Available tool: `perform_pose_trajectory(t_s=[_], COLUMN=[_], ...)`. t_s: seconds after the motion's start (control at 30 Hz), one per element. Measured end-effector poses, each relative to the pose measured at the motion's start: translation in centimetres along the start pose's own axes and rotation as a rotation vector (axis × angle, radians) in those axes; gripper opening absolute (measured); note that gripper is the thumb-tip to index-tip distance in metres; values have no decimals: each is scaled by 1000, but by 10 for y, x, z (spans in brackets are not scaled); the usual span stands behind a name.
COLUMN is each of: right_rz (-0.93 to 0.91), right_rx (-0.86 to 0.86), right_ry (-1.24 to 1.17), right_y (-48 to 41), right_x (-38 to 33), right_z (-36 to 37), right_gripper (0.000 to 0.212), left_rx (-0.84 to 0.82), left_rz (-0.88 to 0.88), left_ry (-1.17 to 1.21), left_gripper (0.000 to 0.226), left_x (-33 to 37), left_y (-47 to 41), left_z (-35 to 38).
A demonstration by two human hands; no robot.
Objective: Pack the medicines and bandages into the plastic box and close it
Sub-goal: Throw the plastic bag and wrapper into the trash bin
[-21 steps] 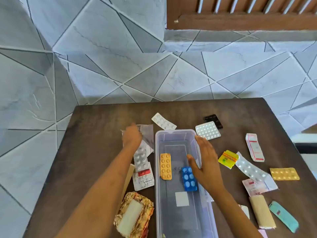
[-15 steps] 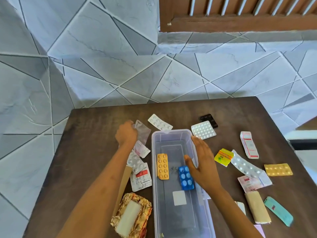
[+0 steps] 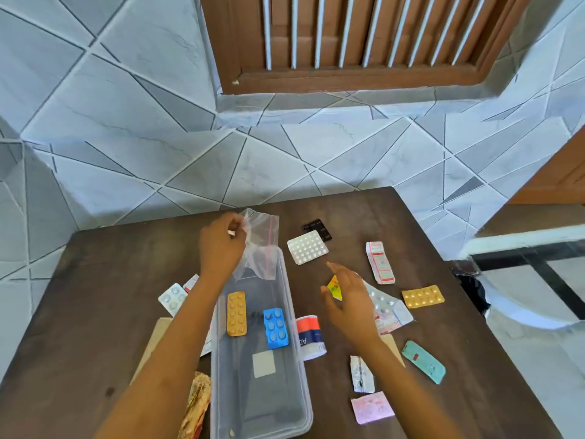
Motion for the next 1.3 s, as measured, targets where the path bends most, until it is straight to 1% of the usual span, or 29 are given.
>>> perform_pose_trajectory(t_s=[0.07,0.17,0.3,0.37,0.43,0.57,0.6,0.7,0.77,0.83,0.97,1.03,1.1,1.17,1.2,1.3], right_rz=[72,153,141,125,117,102,104,94,38,0,13,35,59,96,116,174], right_rx=[5,-40,-191,-249,-277,-310,-316,-381,-412,-382,-302,-243,-180,-102,-62,27], right_ry=[31,142,372,448,463,367,308,80,-33,-103,-183,-211,-204,-216,-226,-212], right_y=[-9,-26,-46,-53,-59,-66,-67,-67,-60,-50,-22,-4,14,34,44,73], right_x=[24,54,69,72,74,77,76,69,61,54,51,56,62,73,78,99], right_z=[-9,-10,1,8,13,17,16,14,9,-1,-35,-59,-81,-105,-117,-154], right_gripper=[39,40,55,55,53,46,41,13,11,16,19,18,19,20,20,18], left_rx=[-37,-66,-76,-54,-17,-6,-10,-4,19,30,12,-38,-86,-135,-159,-225], left_rz=[11,-7,-69,-108,-117,-166,-204,-300,-291,-262,-225,-162,-93,-35,-23,11], left_ry=[7,0,-17,-30,-37,-41,-19,44,28,-4,4,20,53,65,63,98], left_gripper=[14,15,16,19,18,21,23,28,25,22,19,16,8,13,14,7], left_x=[13,18,12,9,8,7,5,5,8,13,25,41,57,72,79,105], left_y=[13,30,47,52,57,68,73,84,92,101,116,123,132,141,146,161], left_z=[16,34,42,41,39,41,42,45,43,41,41,47,56,71,79,107])
Point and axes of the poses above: each hand's wrist, its own y-axis away from the middle knuckle, its own z-axis out of the palm, x = y × z, the point moved 6 cm from there along -y, towards the middle knuckle, and after that the axes turned 1 degree about x, right-handed, at the moved point
